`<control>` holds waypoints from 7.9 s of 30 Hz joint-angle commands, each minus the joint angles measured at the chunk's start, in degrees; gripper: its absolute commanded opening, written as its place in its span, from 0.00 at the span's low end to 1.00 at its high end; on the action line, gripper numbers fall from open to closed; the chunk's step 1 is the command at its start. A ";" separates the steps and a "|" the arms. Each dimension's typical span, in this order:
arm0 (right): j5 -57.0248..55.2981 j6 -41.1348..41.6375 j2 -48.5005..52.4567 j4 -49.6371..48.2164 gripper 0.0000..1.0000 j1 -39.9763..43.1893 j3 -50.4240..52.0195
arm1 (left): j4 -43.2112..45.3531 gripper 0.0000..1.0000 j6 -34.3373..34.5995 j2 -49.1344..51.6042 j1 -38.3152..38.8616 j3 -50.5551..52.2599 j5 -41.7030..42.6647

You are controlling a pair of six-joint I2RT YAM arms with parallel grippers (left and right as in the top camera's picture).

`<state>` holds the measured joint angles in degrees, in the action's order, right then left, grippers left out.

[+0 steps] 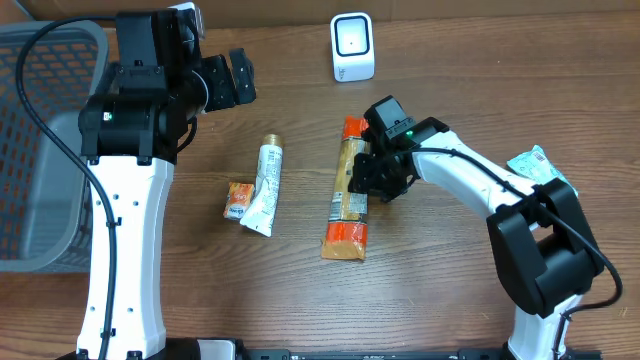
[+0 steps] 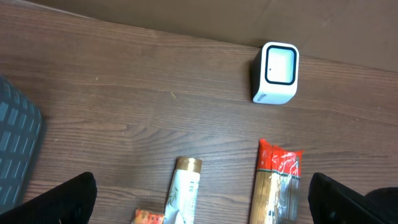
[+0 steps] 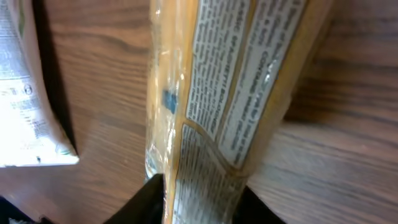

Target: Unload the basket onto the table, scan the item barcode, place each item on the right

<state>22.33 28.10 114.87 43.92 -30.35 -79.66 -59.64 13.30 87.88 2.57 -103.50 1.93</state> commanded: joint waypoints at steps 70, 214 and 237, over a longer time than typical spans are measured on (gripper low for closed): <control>-8.63 -10.40 16.39 13.79 0.44 -7.74 -15.56 | 0.04 1.00 -0.90 0.09 -0.31 -0.15 0.44; -47.80 -53.99 -11.45 -41.29 0.04 3.50 -14.21 | 0.04 1.00 -0.90 0.13 -0.28 -0.15 0.44; -22.58 -31.30 -15.72 27.96 0.04 25.73 -7.98 | 0.04 1.00 -0.92 0.13 -0.31 -0.15 0.44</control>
<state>-1.89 -3.01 97.82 72.58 -7.51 -88.79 -59.66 13.28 87.90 2.57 -103.48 1.93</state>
